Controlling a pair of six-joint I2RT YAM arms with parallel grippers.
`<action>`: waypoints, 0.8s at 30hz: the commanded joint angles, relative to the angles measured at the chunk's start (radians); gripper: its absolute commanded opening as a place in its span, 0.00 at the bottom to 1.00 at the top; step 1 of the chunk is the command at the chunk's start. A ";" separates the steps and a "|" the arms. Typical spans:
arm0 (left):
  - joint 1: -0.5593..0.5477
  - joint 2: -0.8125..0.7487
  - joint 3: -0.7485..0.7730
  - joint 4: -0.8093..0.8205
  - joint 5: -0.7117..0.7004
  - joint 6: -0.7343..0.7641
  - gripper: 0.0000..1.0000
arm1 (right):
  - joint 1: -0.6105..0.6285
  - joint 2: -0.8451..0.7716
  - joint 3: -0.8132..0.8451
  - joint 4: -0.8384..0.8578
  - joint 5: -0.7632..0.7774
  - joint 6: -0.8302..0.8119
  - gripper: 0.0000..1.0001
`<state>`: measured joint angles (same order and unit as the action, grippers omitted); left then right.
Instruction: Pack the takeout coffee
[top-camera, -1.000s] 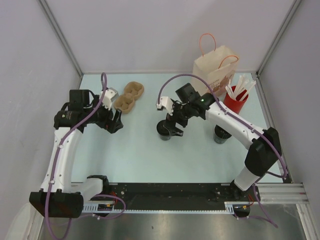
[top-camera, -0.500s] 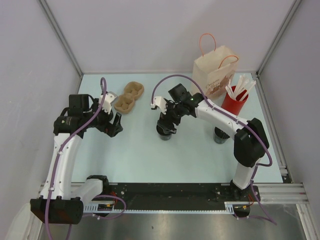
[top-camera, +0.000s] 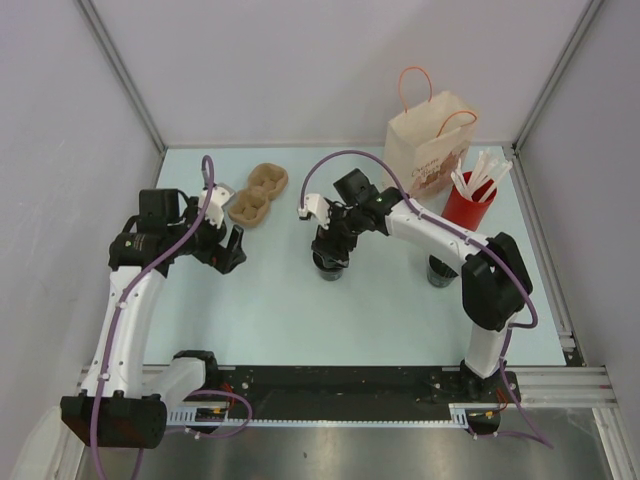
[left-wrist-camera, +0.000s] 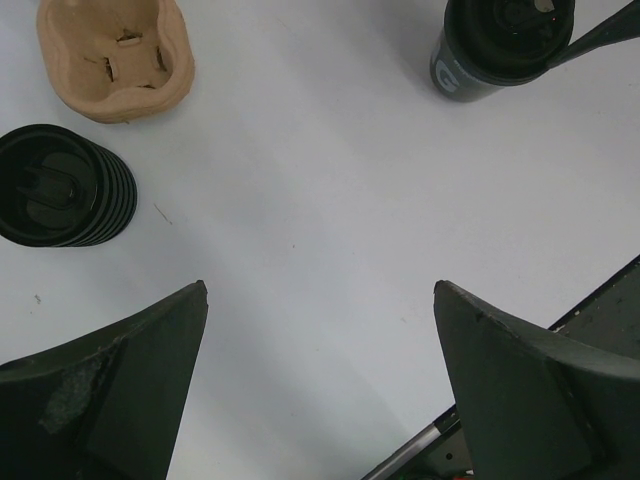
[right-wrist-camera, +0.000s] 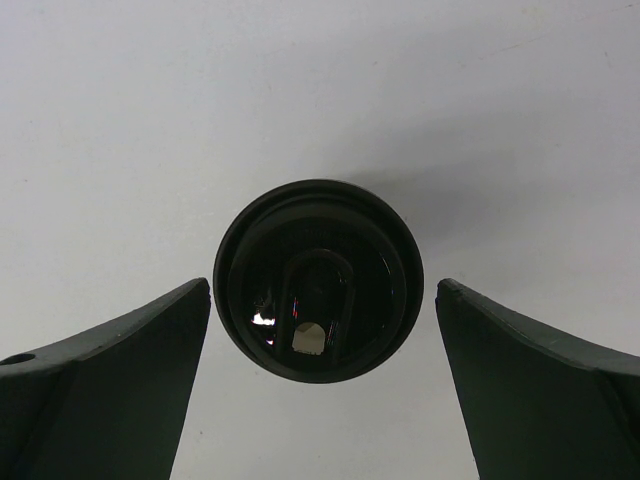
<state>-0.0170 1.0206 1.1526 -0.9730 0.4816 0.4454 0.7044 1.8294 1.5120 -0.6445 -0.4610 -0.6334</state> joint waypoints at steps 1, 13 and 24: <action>0.006 -0.004 -0.007 0.023 0.012 -0.008 0.99 | 0.012 0.008 0.011 0.023 -0.013 -0.022 1.00; 0.008 -0.002 -0.008 0.025 0.015 -0.011 0.99 | 0.018 0.028 0.001 0.016 0.009 -0.029 1.00; 0.008 0.004 -0.005 0.025 0.020 -0.016 0.99 | 0.018 0.036 0.001 0.000 0.008 -0.022 0.84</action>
<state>-0.0170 1.0264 1.1465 -0.9665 0.4820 0.4442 0.7181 1.8580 1.5093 -0.6456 -0.4522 -0.6487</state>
